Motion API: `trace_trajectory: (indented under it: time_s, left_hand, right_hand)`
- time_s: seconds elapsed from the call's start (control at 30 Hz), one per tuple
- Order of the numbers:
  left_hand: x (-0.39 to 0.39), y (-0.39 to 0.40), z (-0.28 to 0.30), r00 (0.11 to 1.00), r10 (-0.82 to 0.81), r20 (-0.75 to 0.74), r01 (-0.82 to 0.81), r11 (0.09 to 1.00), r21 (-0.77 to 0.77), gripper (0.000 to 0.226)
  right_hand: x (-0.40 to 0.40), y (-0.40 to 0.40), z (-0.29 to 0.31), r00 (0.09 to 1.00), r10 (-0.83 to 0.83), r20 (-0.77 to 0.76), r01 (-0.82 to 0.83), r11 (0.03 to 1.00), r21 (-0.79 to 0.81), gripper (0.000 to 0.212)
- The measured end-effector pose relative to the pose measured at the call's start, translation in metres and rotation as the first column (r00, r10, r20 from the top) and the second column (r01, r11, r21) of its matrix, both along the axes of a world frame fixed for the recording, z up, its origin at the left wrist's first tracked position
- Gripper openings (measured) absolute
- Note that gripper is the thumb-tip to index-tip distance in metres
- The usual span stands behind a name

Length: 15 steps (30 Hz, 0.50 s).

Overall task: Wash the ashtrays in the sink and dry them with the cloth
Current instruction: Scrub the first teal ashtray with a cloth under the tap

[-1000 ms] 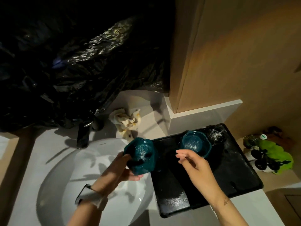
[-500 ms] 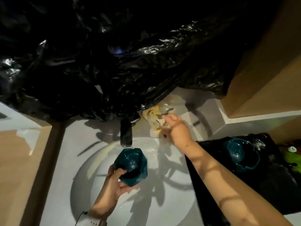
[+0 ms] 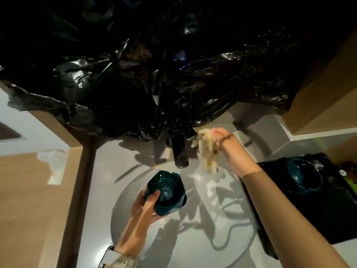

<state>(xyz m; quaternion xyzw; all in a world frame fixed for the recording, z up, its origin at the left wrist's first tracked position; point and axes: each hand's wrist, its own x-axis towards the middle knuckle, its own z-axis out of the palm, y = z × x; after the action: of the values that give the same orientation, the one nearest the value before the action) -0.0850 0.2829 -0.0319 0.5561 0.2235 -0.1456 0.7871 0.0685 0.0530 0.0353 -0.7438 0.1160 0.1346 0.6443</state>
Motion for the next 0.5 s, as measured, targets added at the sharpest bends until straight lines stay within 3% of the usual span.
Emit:
trace_trajectory:
  time_s: [0.23, 0.37, 0.5]
  left_hand:
    - [0.01, 0.01, 0.01, 0.99, -0.079, 0.117, 0.076, 0.997, 0.031, 0.043]
    - [0.028, 0.01, 0.004, 0.995, -0.057, 0.081, 0.054, 0.998, 0.045, 0.045]
    - [0.037, 0.004, 0.0, 0.996, -0.055, 0.073, 0.054, 0.998, 0.02, 0.048]
  right_hand:
    - [-0.001, 0.038, 0.02, 0.995, 0.092, -0.028, -0.081, 0.958, 0.276, 0.032]
    - [0.006, 0.043, 0.027, 0.986, 0.16, 0.039, -0.165, 0.97, 0.178, 0.035]
    - [0.003, 0.039, 0.031, 0.986, 0.155, 0.058, -0.165, 0.956, 0.244, 0.029]
